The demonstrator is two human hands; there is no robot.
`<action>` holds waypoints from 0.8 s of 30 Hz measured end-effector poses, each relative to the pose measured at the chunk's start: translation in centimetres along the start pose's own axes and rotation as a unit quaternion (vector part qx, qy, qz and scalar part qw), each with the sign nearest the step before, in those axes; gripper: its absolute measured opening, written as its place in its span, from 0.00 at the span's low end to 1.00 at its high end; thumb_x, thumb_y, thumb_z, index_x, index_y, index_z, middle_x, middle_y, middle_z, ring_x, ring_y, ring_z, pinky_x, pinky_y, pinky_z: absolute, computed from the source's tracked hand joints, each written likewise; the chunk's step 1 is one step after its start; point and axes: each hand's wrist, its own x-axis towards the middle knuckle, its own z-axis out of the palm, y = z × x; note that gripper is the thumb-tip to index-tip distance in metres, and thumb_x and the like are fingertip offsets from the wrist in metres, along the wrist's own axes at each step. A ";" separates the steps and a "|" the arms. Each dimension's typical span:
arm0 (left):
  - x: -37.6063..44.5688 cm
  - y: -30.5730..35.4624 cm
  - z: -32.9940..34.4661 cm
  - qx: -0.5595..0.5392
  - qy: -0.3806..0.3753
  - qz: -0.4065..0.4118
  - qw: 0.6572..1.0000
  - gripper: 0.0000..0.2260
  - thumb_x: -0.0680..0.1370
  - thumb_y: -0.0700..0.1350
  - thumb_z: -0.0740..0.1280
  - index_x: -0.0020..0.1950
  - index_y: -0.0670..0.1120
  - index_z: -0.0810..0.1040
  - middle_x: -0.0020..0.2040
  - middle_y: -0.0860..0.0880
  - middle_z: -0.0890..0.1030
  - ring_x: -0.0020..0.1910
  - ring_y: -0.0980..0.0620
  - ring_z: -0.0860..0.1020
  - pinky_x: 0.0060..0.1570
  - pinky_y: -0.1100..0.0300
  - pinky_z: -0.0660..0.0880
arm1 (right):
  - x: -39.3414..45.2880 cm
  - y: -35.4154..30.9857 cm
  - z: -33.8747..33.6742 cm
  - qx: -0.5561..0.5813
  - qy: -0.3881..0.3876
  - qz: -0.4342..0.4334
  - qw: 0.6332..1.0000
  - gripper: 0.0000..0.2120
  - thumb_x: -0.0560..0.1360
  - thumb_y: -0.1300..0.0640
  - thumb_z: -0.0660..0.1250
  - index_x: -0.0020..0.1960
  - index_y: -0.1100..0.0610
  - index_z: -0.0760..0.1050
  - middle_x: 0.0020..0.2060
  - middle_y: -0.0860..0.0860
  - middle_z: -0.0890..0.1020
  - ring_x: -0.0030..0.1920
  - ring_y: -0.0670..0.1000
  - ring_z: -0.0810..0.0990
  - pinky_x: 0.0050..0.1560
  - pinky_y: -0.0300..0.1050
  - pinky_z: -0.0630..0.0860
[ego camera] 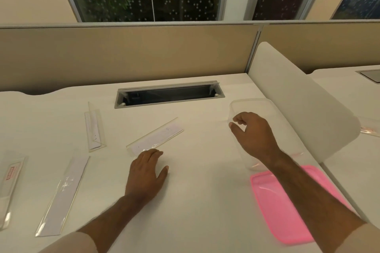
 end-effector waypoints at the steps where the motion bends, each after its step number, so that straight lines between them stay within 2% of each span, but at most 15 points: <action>1: 0.0 -0.4 -0.7 0.004 0.016 -0.001 1.000 0.19 0.74 0.55 0.63 0.62 0.48 0.78 0.61 0.51 0.78 0.63 0.47 0.75 0.59 0.52 0.71 | -0.2 -0.5 0.6 0.007 -0.008 -0.003 1.000 0.09 0.74 0.53 0.68 0.51 0.57 0.79 0.46 0.52 0.81 0.49 0.53 0.78 0.54 0.49 0.74; 4: 0.0 -1.6 -2.5 0.008 0.071 -0.013 0.997 0.14 0.73 0.47 0.70 0.58 0.49 0.78 0.56 0.51 0.78 0.56 0.46 0.76 0.53 0.52 0.71 | -0.7 -1.8 2.8 0.027 -0.041 -0.004 0.999 0.09 0.74 0.52 0.68 0.51 0.55 0.79 0.46 0.50 0.81 0.48 0.51 0.78 0.52 0.47 0.74; 6: 0.1 -2.3 -3.4 -0.009 0.109 -0.043 0.993 0.15 0.71 0.43 0.73 0.57 0.49 0.77 0.54 0.51 0.77 0.53 0.46 0.75 0.51 0.53 0.69 | -0.8 -2.5 4.5 0.038 -0.066 -0.004 0.997 0.09 0.74 0.51 0.68 0.51 0.55 0.79 0.46 0.49 0.81 0.48 0.50 0.78 0.51 0.45 0.74; 9: 0.3 -3.5 -4.3 -0.055 0.137 -0.130 0.980 0.17 0.72 0.42 0.73 0.59 0.48 0.75 0.55 0.50 0.76 0.55 0.46 0.74 0.55 0.52 0.67 | -0.6 -3.6 7.0 0.063 -0.102 0.000 0.993 0.09 0.74 0.51 0.69 0.52 0.54 0.78 0.46 0.48 0.80 0.48 0.48 0.78 0.51 0.42 0.74; 12: 0.4 -4.9 -4.3 -0.088 0.123 -0.202 0.968 0.22 0.73 0.44 0.74 0.65 0.46 0.73 0.57 0.48 0.77 0.59 0.45 0.73 0.60 0.48 0.68 | -0.1 -4.3 9.3 0.086 -0.133 0.015 0.987 0.10 0.74 0.53 0.69 0.53 0.55 0.78 0.47 0.48 0.80 0.47 0.47 0.76 0.49 0.39 0.72; 16: 0.5 -6.2 -3.7 -0.147 0.064 -0.273 0.949 0.27 0.73 0.49 0.74 0.70 0.46 0.71 0.59 0.48 0.76 0.60 0.45 0.72 0.62 0.49 0.70 | 1.0 -4.8 12.1 0.130 -0.149 0.074 0.977 0.11 0.73 0.56 0.71 0.55 0.56 0.77 0.49 0.50 0.79 0.43 0.46 0.75 0.45 0.37 0.69; 20: 0.9 -6.7 -2.7 -0.197 0.031 -0.306 0.931 0.27 0.73 0.50 0.74 0.69 0.47 0.72 0.57 0.51 0.75 0.58 0.44 0.74 0.61 0.46 0.73 | 2.1 -5.1 14.3 0.172 -0.162 0.139 0.962 0.18 0.73 0.56 0.71 0.61 0.55 0.74 0.54 0.51 0.77 0.51 0.50 0.76 0.49 0.41 0.71; 24: 1.7 -6.7 -2.2 -0.238 0.051 -0.320 0.916 0.21 0.73 0.48 0.75 0.64 0.48 0.77 0.53 0.53 0.77 0.54 0.47 0.76 0.58 0.49 0.75 | 3.1 -5.3 15.8 0.213 -0.164 0.197 0.943 0.24 0.72 0.55 0.72 0.66 0.53 0.69 0.58 0.52 0.74 0.56 0.53 0.76 0.53 0.47 0.74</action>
